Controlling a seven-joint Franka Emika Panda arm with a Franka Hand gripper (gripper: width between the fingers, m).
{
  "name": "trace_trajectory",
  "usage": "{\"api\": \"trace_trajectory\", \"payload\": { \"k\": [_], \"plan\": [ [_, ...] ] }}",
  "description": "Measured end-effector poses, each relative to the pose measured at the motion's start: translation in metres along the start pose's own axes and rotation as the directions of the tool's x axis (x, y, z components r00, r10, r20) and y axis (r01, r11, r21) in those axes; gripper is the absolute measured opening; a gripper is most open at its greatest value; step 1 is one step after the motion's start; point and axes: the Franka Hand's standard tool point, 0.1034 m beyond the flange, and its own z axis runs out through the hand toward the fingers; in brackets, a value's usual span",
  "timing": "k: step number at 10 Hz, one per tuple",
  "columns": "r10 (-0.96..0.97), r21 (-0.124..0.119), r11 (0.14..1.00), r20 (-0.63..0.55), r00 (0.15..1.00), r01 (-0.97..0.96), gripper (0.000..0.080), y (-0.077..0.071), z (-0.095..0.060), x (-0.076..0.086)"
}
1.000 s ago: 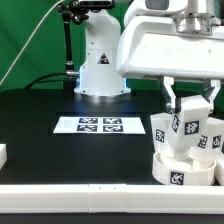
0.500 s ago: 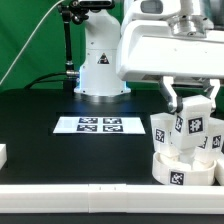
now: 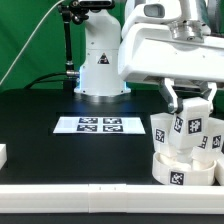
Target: Assemble stool
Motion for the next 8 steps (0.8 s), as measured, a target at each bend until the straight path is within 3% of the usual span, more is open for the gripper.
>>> {"api": "trace_trajectory", "payload": {
  "k": [8],
  "plan": [
    [0.002,0.000,1.000,0.025,1.000,-0.002,0.0327,0.000,0.000,-0.016]
  ]
}}
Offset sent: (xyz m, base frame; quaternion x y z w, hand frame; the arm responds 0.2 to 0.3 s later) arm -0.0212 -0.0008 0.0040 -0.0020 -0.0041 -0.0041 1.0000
